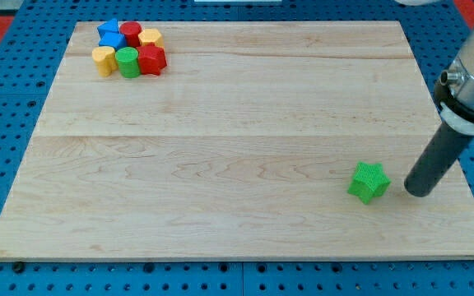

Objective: Point your arm at red circle

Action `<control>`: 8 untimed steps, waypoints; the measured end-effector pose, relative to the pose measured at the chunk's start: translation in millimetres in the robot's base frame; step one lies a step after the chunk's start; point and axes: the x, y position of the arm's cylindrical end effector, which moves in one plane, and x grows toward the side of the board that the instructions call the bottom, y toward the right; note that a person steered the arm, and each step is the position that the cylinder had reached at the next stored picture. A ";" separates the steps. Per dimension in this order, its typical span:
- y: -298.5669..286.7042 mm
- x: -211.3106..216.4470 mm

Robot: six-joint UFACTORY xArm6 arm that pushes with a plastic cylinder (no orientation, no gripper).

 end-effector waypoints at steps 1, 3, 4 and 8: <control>-20.8 -10.0; -55.3 -14.3; -39.2 -5.6; -122.3 -105.3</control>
